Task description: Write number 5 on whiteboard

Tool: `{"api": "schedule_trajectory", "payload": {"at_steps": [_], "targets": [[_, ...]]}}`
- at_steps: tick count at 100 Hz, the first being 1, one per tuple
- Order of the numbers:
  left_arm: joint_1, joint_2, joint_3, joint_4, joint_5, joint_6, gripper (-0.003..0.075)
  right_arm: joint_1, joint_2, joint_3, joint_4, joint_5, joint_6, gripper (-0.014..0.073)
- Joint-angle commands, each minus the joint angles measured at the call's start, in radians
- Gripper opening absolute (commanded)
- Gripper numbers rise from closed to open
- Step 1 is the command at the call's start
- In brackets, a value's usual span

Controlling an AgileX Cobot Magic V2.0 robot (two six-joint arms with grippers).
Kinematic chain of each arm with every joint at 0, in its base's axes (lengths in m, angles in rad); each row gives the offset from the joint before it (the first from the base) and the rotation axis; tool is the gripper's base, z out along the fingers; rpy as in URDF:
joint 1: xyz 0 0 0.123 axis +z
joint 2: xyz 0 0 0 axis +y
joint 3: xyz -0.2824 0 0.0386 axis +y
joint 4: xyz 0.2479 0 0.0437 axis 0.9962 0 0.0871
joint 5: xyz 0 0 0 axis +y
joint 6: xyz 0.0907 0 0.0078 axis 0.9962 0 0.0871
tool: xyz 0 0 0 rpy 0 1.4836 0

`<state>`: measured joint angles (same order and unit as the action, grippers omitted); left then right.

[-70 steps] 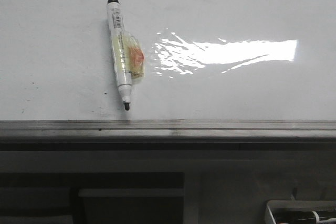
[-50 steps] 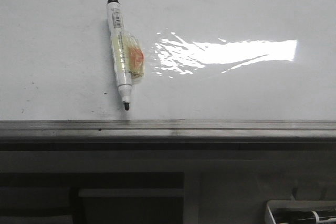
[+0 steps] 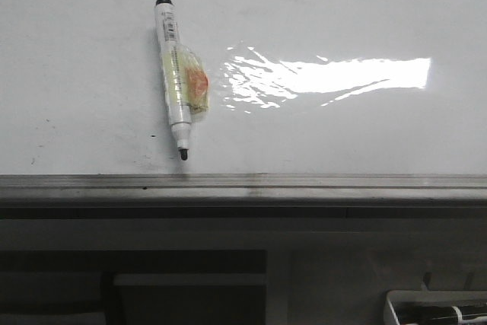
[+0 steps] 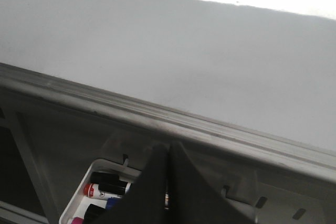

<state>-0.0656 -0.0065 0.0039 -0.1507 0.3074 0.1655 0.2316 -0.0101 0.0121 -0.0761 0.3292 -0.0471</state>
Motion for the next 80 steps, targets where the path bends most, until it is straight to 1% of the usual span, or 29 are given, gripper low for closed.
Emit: {"api": "schedule_trajectory", "payload": {"at_steps": [1, 14, 21, 27, 29, 32, 34, 35, 38, 41, 47, 53, 61, 65, 73, 76, 80], "targets": [[0.003, -0.028, 0.018, -0.007, -0.077, -0.006, -0.0020, -0.005, -0.018, 0.026, -0.015, -0.048, -0.002, -0.0062], [0.003, -0.028, 0.018, -0.017, -0.077, -0.006, -0.0020, -0.005, -0.018, 0.026, -0.015, -0.070, -0.002, -0.0062], [0.003, -0.028, 0.018, -0.135, -0.100, -0.006, -0.0020, -0.005, -0.018, 0.026, -0.015, -0.103, -0.002, -0.0062], [0.003, -0.028, 0.018, -0.291, -0.156, -0.006, -0.0020, -0.005, -0.018, 0.026, 0.001, -0.187, -0.002, -0.0062], [0.003, -0.028, 0.018, -0.392, -0.183, -0.006, -0.0020, -0.005, -0.018, 0.026, 0.028, -0.224, -0.002, -0.0062], [0.003, -0.028, 0.018, -0.479, -0.207, -0.006, -0.0020, -0.005, -0.018, 0.026, 0.108, -0.272, -0.002, -0.0062], [0.003, -0.028, 0.018, -0.509, -0.218, -0.006, -0.0020, -0.005, -0.018, 0.026, 0.146, -0.310, -0.002, -0.0062], [0.003, -0.028, 0.018, -0.534, -0.234, -0.006, -0.0020, -0.005, -0.018, 0.026, 0.203, -0.329, -0.002, -0.0062], [0.003, -0.028, 0.018, -0.570, -0.255, -0.006, -0.0020, -0.005, -0.018, 0.026, 0.258, -0.378, -0.002, -0.0062], [0.003, -0.028, 0.018, -0.619, -0.274, -0.006, -0.0020, -0.005, -0.018, 0.026, 0.342, -0.417, -0.002, -0.0062], [0.003, -0.028, 0.018, -0.716, -0.298, -0.006, -0.0020, -0.005, -0.018, 0.026, 0.426, -0.429, -0.002, -0.0062], [0.003, -0.028, 0.018, -0.805, -0.287, -0.006, -0.0020, -0.005, -0.018, 0.026, 0.455, -0.430, -0.002, -0.0062], [0.003, -0.028, 0.014, -0.822, -0.291, -0.006, -0.0020, -0.005, -0.018, 0.014, 0.499, -0.428, -0.002, -0.0062], [0.003, -0.028, 0.000, -0.799, -0.270, -0.001, -0.0021, -0.005, -0.018, -0.002, 0.503, -0.420, -0.002, -0.0062], [-0.001, -0.007, -0.053, -0.712, -0.152, 0.009, -0.0021, -0.005, -0.009, -0.064, 0.499, -0.378, -0.004, -0.0062], [-0.001, 0.010, -0.083, -0.657, -0.114, 0.009, -0.0021, -0.005, 0.005, -0.091, 0.493, -0.340, -0.004, -0.0062], [-0.001, 0.044, -0.112, -0.632, -0.080, 0.011, -0.0021, -0.005, 0.023, -0.135, 0.473, -0.291, -0.021, -0.0062]]}}
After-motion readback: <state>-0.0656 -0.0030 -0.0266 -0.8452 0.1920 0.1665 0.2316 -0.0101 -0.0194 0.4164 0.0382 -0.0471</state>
